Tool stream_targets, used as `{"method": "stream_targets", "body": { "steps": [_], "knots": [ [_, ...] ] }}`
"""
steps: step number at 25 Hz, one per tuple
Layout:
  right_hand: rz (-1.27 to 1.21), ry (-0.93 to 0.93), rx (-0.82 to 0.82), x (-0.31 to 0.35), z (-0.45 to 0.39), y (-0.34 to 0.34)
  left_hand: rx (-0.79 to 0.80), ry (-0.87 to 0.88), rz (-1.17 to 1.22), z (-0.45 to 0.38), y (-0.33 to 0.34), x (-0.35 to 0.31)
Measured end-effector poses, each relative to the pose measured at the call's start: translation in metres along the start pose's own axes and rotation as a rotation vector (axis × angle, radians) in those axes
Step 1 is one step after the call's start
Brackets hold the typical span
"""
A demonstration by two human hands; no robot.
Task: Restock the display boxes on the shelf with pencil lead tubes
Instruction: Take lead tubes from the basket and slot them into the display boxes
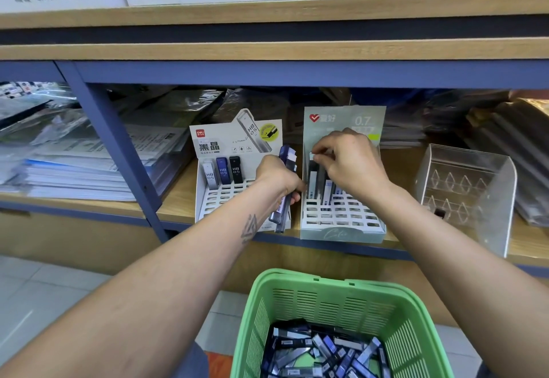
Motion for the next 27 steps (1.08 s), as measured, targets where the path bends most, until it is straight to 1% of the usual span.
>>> {"method": "stream_targets", "body": {
  "steps": [6,13,16,18,20,22,24,27],
  "knots": [
    [-0.010,0.004,0.006,0.001,0.000,0.000,-0.002,-0.001,-0.001,-0.002,0.000,0.001],
    [0.061,-0.001,0.115,0.003,-0.002,0.008,-0.002,0.006,0.008,-0.002,-0.001,0.001],
    [0.065,0.011,0.112,0.001,-0.001,0.006,0.000,0.005,0.028,0.002,-0.003,0.001],
    [0.045,0.009,0.076,0.003,0.001,0.003,-0.003,0.020,0.093,0.004,-0.007,-0.002],
    [-0.091,0.044,0.029,0.005,0.004,-0.003,0.056,0.022,0.203,0.008,-0.007,-0.004],
    [-0.322,0.155,0.039,0.001,0.007,-0.008,0.175,-0.009,0.346,0.016,0.001,-0.006],
    [-0.548,0.283,0.102,-0.002,0.012,-0.006,0.277,-0.043,0.470,0.026,0.010,-0.007],
    [-0.727,0.396,0.212,-0.003,0.023,-0.004,0.347,-0.074,0.603,0.035,0.016,-0.008]
  ]
}}
Point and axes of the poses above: each hand's wrist, its own z-axis away from the middle knuckle, its own y-axis out of the palm, x = y × z, the point moved 10 cm from there along -z, towards the middle knuckle
